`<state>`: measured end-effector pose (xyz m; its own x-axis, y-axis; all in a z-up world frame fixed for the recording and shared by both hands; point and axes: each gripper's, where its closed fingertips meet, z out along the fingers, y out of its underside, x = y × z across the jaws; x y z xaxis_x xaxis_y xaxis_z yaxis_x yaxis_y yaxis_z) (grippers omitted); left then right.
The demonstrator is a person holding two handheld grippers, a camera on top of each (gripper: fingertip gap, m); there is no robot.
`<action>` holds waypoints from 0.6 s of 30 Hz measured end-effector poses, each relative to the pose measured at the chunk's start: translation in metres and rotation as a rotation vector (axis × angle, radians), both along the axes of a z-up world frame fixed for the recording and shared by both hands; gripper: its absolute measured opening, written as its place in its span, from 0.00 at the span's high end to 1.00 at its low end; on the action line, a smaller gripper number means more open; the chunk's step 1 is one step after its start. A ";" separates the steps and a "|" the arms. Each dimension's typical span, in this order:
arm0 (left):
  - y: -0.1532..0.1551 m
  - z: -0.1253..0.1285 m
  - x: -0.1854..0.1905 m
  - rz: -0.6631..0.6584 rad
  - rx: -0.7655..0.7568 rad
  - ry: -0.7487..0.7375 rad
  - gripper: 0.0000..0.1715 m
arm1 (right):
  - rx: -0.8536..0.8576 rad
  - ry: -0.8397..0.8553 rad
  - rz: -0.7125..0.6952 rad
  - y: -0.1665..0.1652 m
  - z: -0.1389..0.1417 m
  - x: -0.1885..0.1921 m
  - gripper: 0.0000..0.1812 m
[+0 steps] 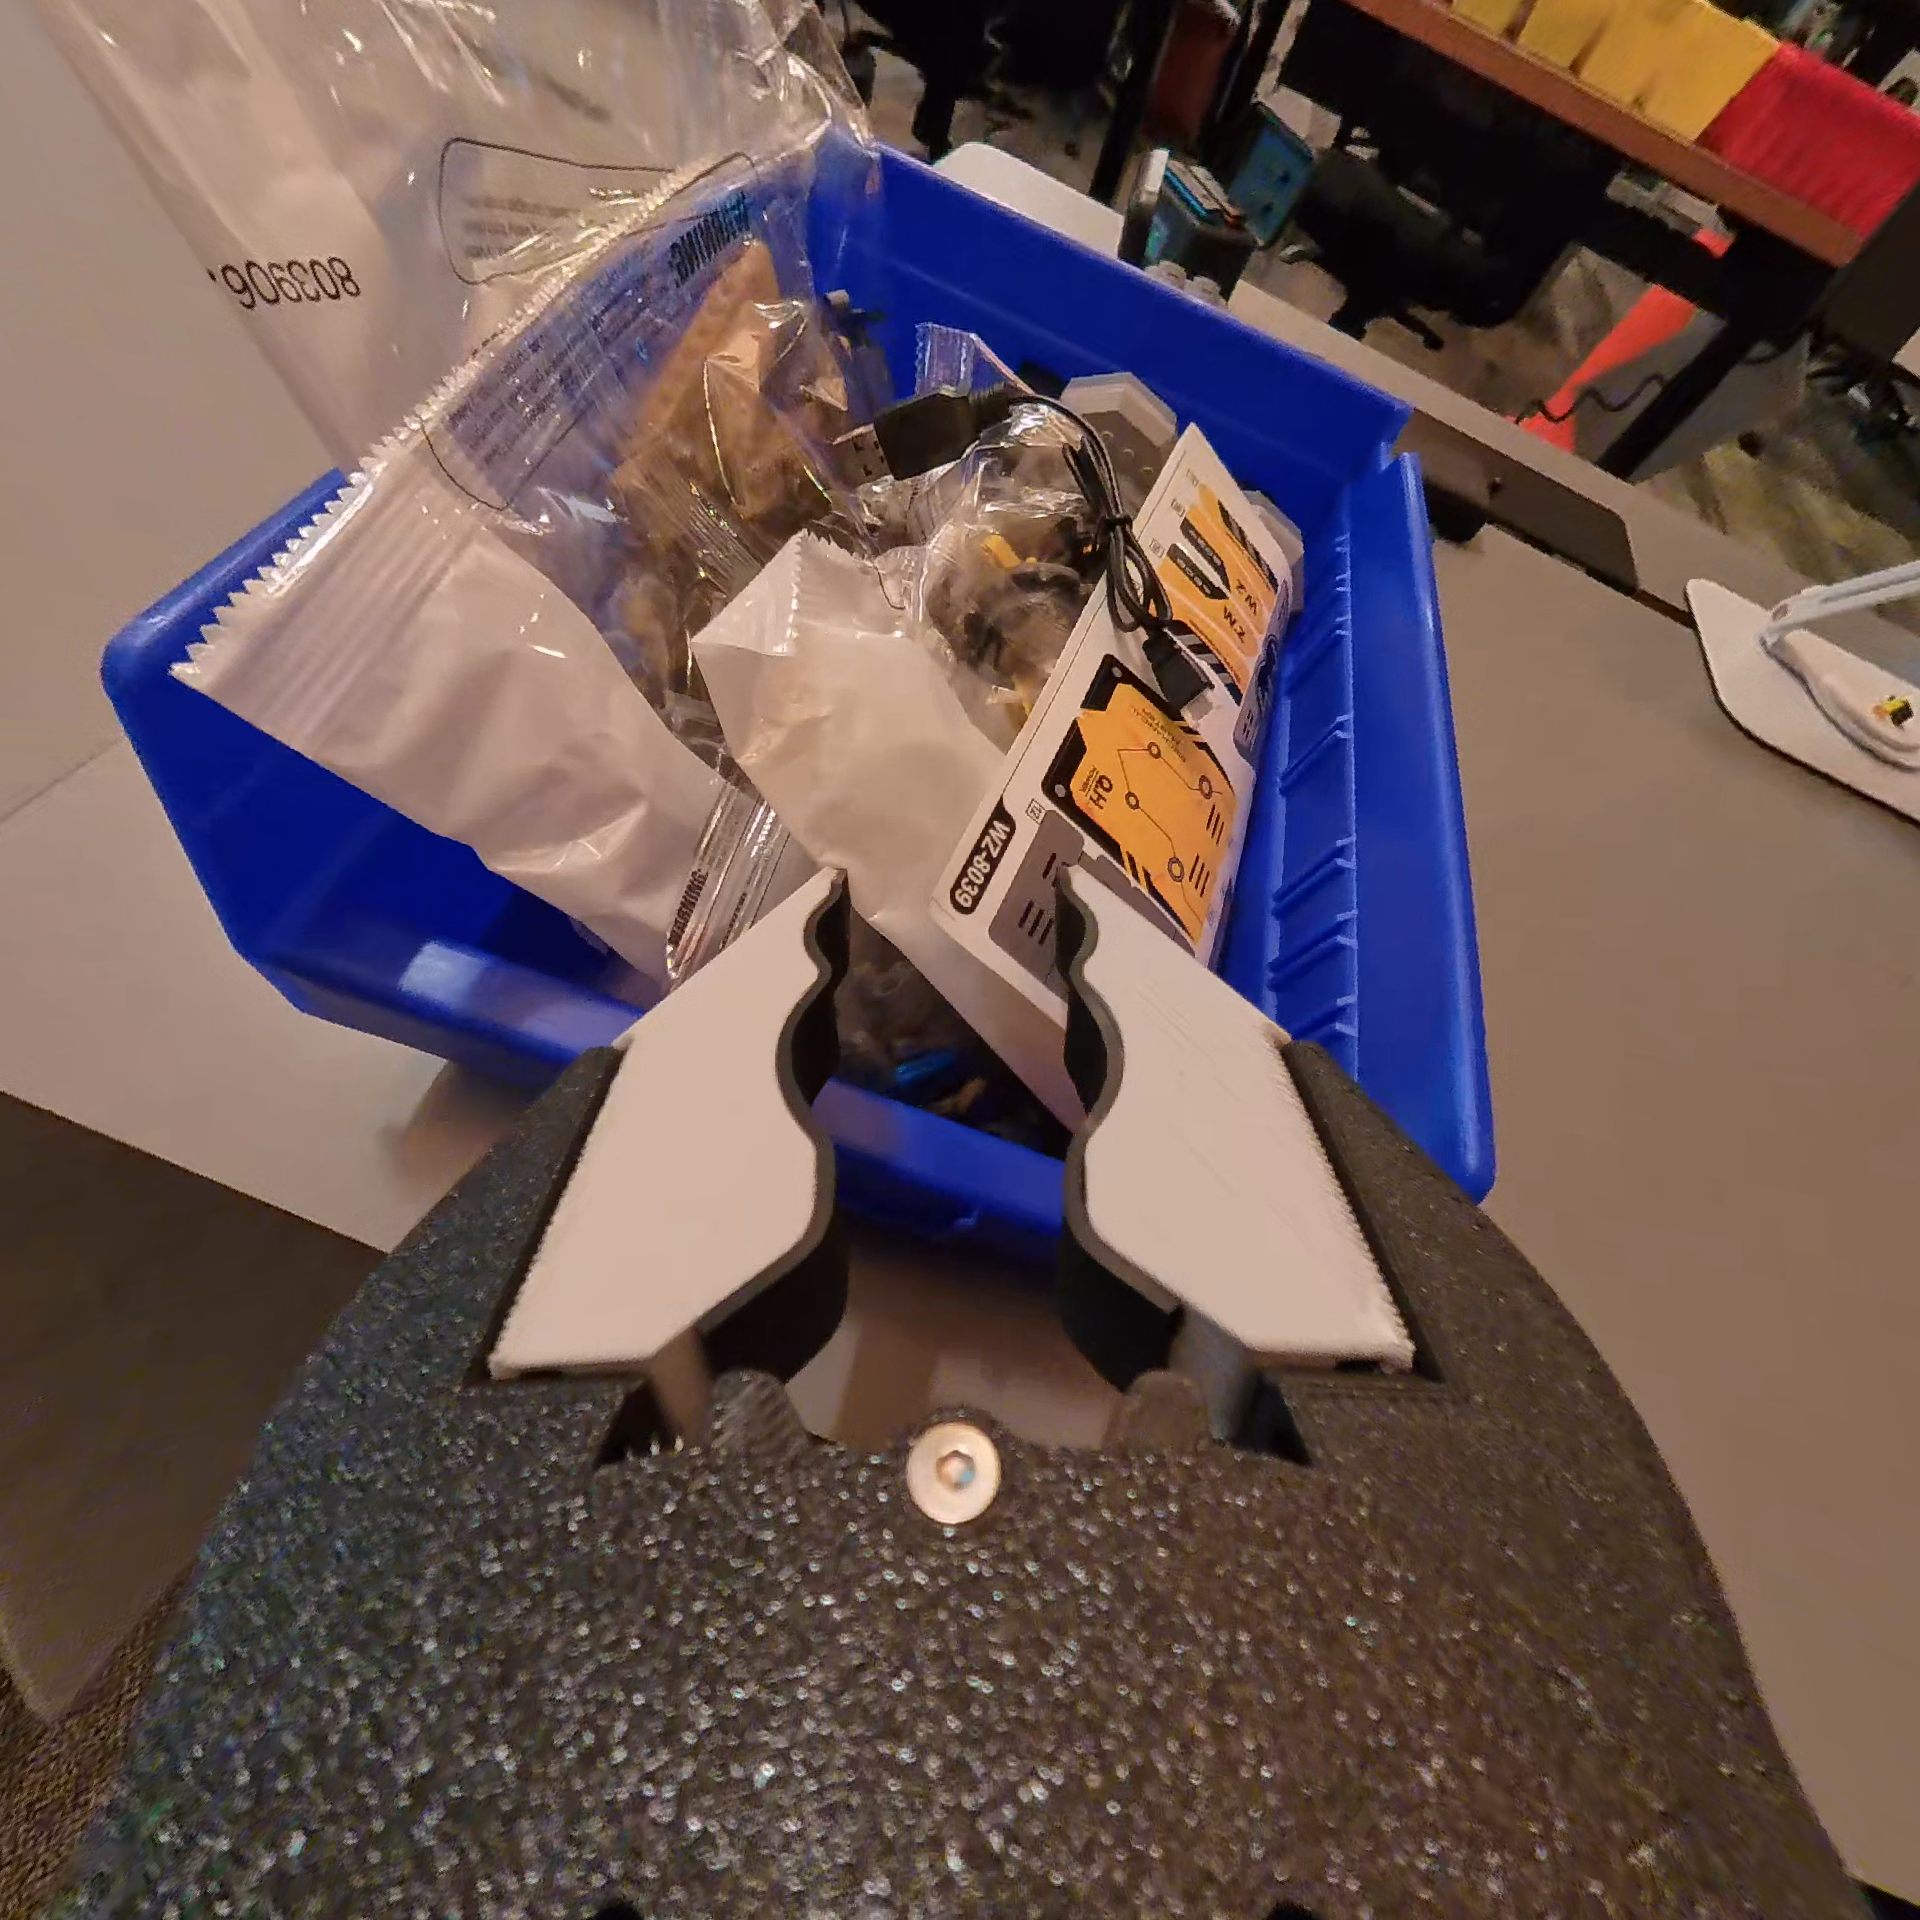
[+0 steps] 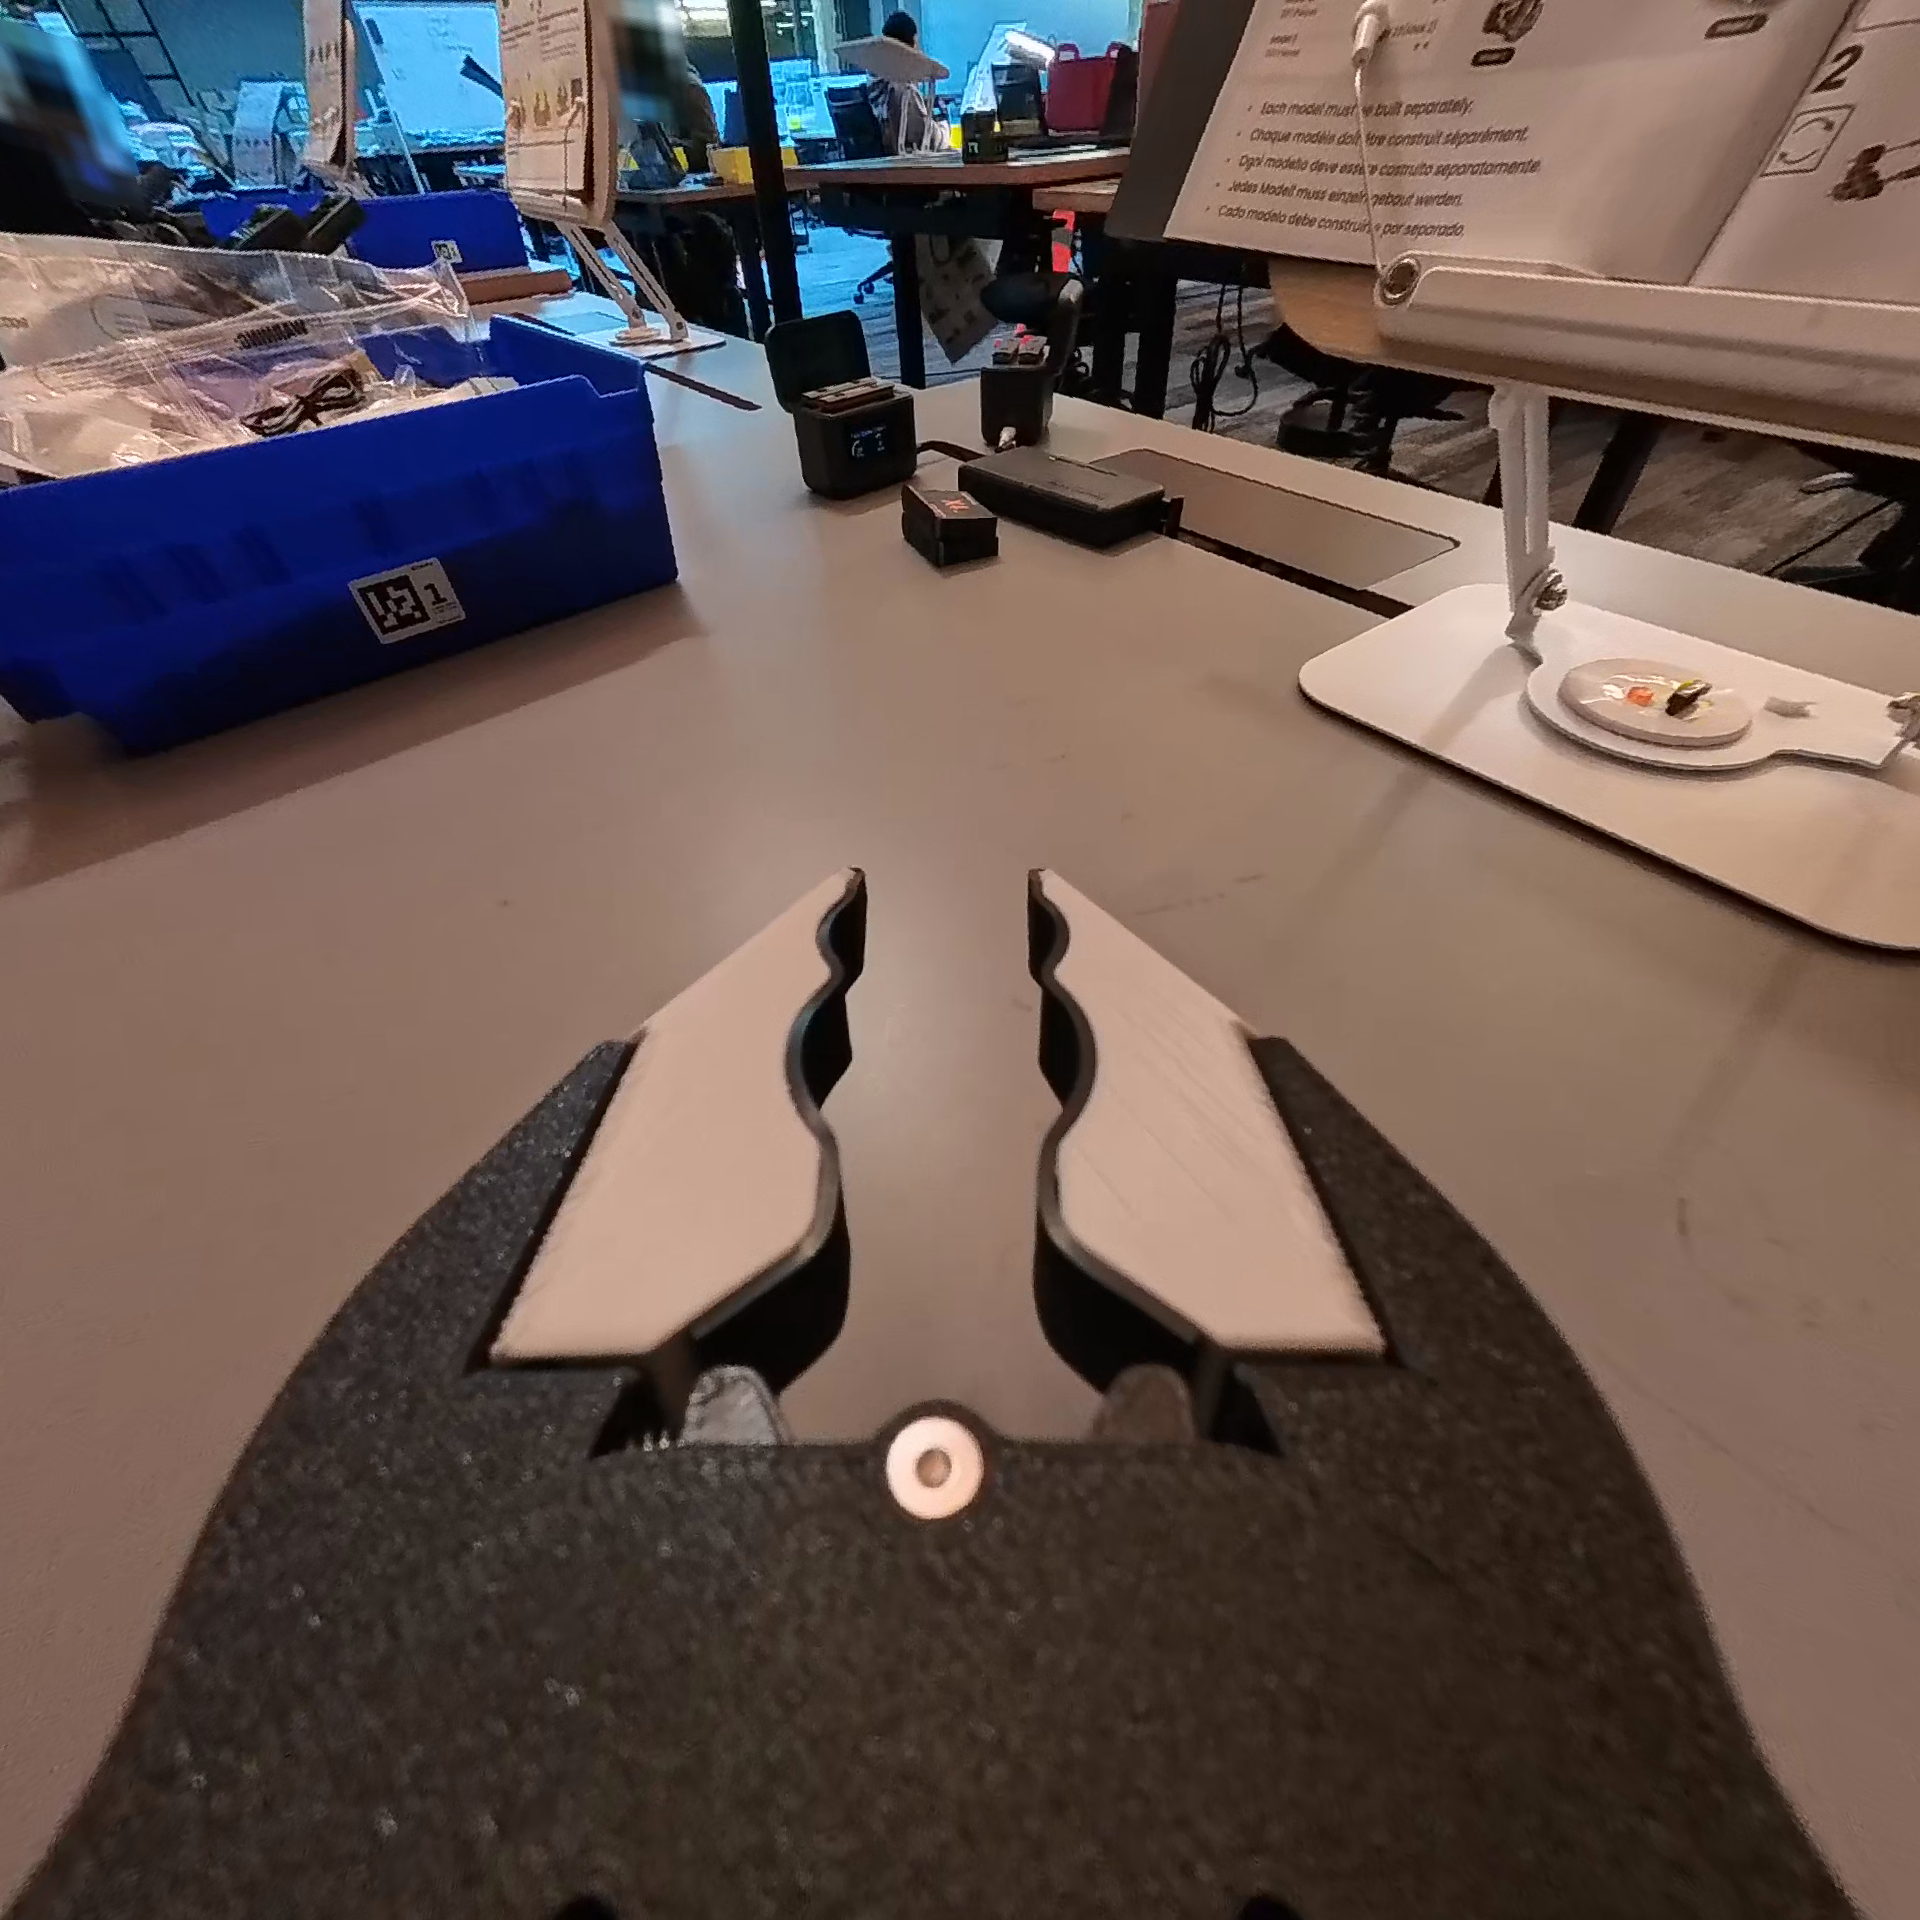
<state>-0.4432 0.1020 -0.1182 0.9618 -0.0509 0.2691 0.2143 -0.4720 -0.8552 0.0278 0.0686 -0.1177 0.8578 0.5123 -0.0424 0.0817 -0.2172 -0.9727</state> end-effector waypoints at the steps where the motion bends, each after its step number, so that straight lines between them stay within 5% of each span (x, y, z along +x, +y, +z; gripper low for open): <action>1: 0.000 0.001 0.001 -0.010 0.001 -0.002 0.77 | -0.002 0.003 -0.001 0.000 0.000 0.000 0.83; 4: -0.005 0.009 0.017 -0.095 0.027 -0.037 0.77 | -0.006 0.012 -0.003 0.001 0.000 0.001 0.83; 18: -0.003 0.026 0.023 -0.086 0.126 -0.024 0.78 | -0.007 0.014 -0.002 0.001 0.000 0.002 0.83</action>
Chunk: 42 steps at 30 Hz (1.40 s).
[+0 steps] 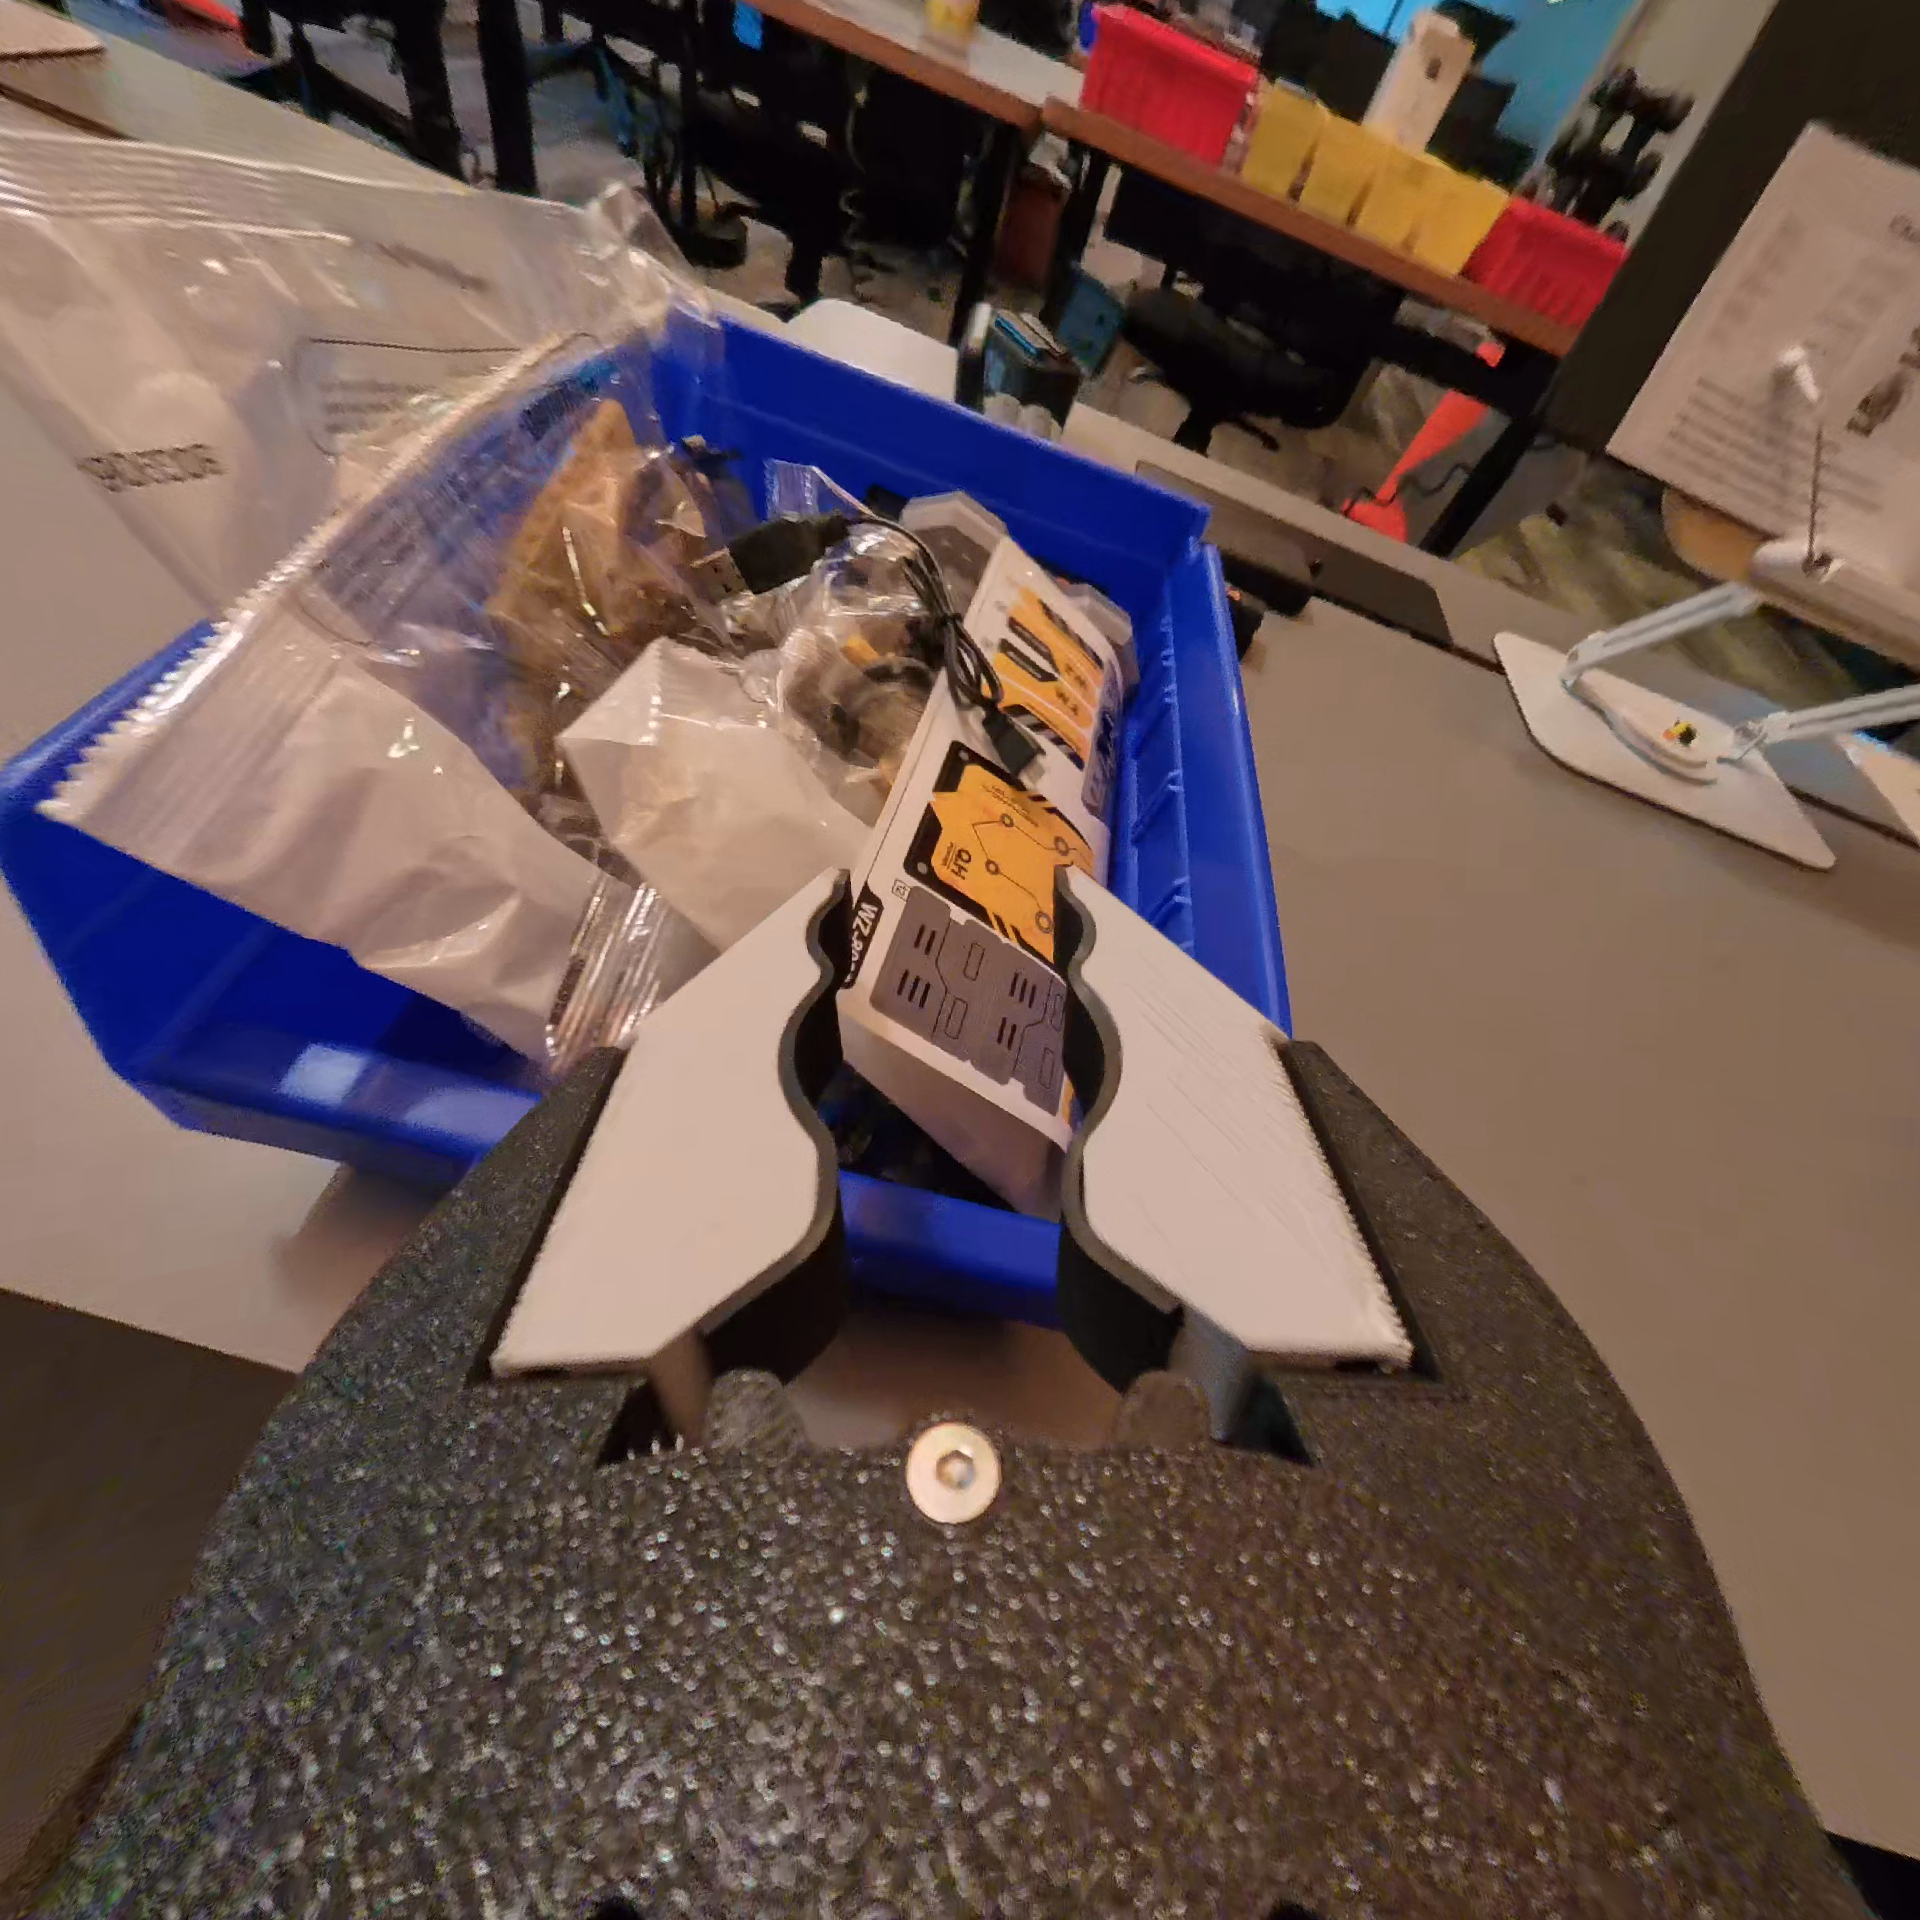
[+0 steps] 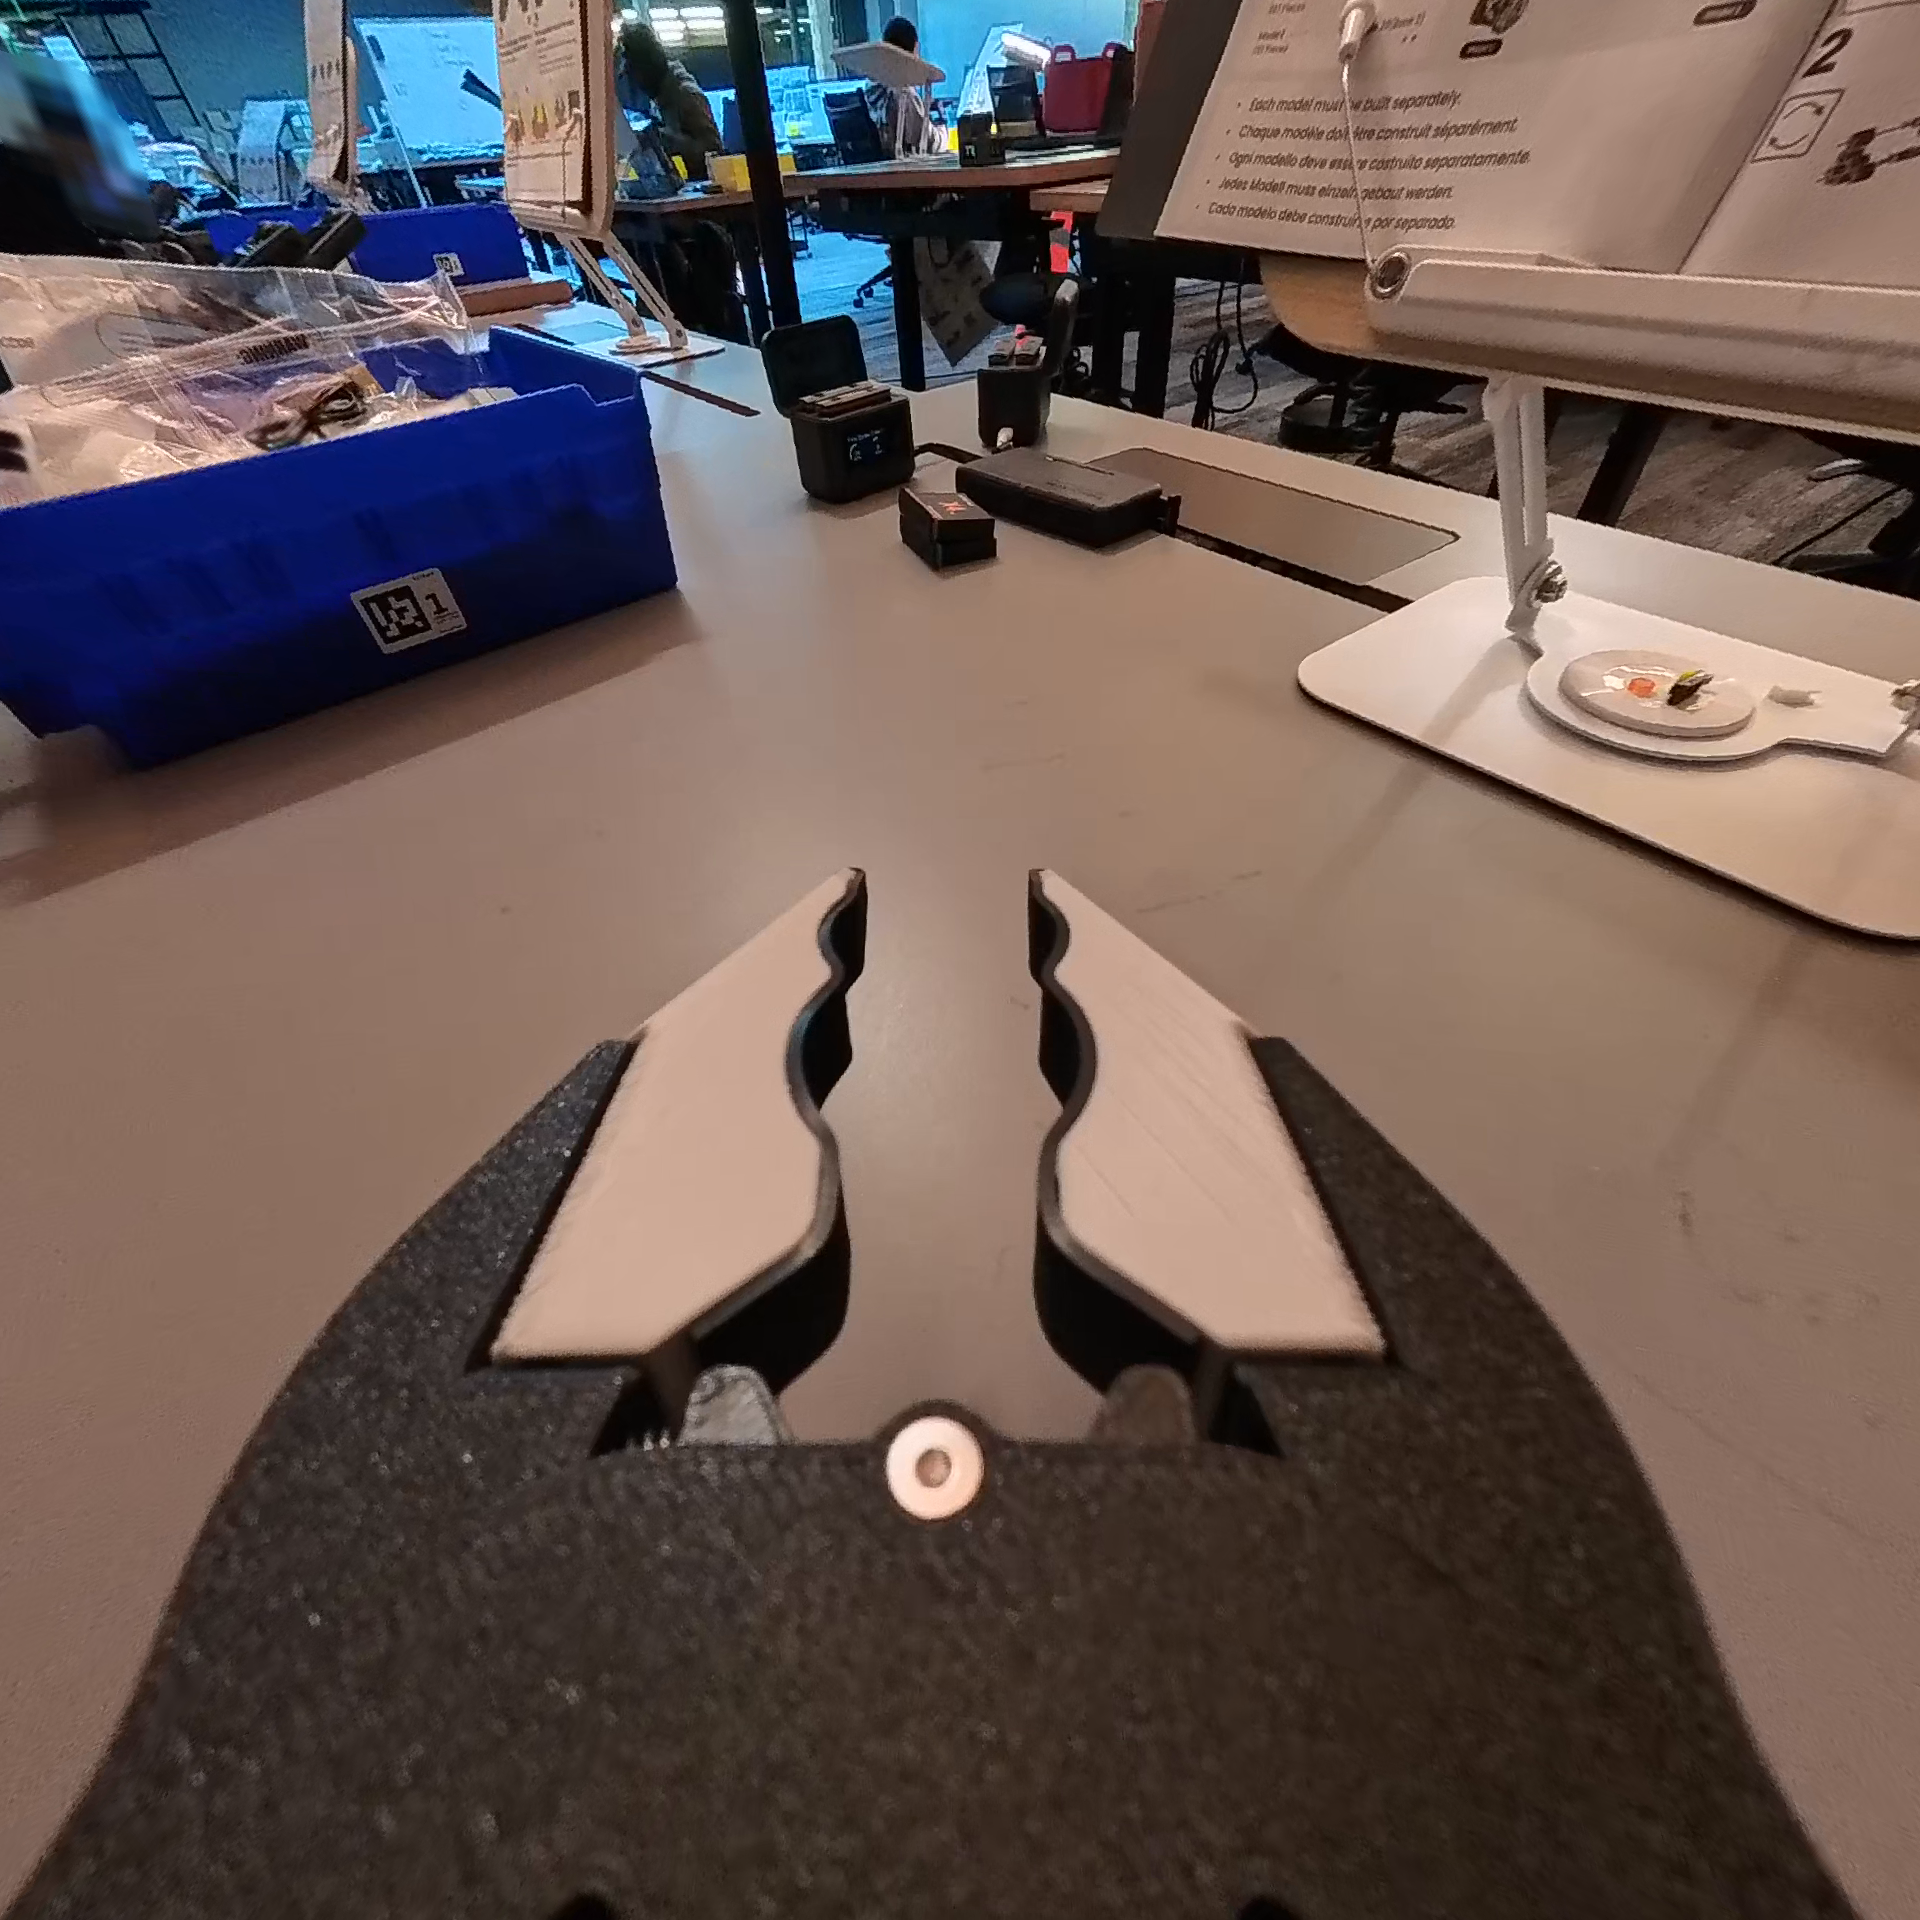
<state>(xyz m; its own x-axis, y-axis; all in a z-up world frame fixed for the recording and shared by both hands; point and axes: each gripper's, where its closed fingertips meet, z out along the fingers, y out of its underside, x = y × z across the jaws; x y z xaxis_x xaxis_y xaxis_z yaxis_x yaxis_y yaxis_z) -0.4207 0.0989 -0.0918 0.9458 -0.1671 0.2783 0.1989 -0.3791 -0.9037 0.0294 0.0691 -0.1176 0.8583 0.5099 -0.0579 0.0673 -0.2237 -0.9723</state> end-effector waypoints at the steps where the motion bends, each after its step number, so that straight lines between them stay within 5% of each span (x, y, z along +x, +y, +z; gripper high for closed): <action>1: -0.001 0.001 -0.003 0.006 -0.004 -0.021 0.78 | 0.000 -0.001 0.001 0.000 0.000 0.000 0.83; 14: -0.010 -0.010 -0.020 -0.017 -0.051 -0.538 0.78 | -0.004 -0.004 0.001 0.000 -0.002 -0.001 0.83; 31: 0.005 -0.010 0.029 -0.172 -0.059 -0.415 0.79 | -0.007 -0.010 0.004 0.000 -0.002 -0.001 0.83; 33: 0.010 -0.009 0.033 -0.165 -0.045 -0.406 1.00 | -0.003 -0.010 0.002 0.000 -0.002 -0.001 0.83; 35: 0.013 -0.004 0.031 -0.135 -0.002 -0.374 1.00 | -0.003 -0.008 0.001 0.000 -0.001 0.000 0.83; 39: 0.007 0.027 0.028 -0.118 0.122 -0.294 1.00 | -0.007 -0.002 0.004 0.000 -0.002 0.000 0.83; 42: -0.007 0.074 0.028 -0.120 0.282 -0.229 1.00 | -0.005 -0.009 0.009 0.000 -0.002 -0.001 0.83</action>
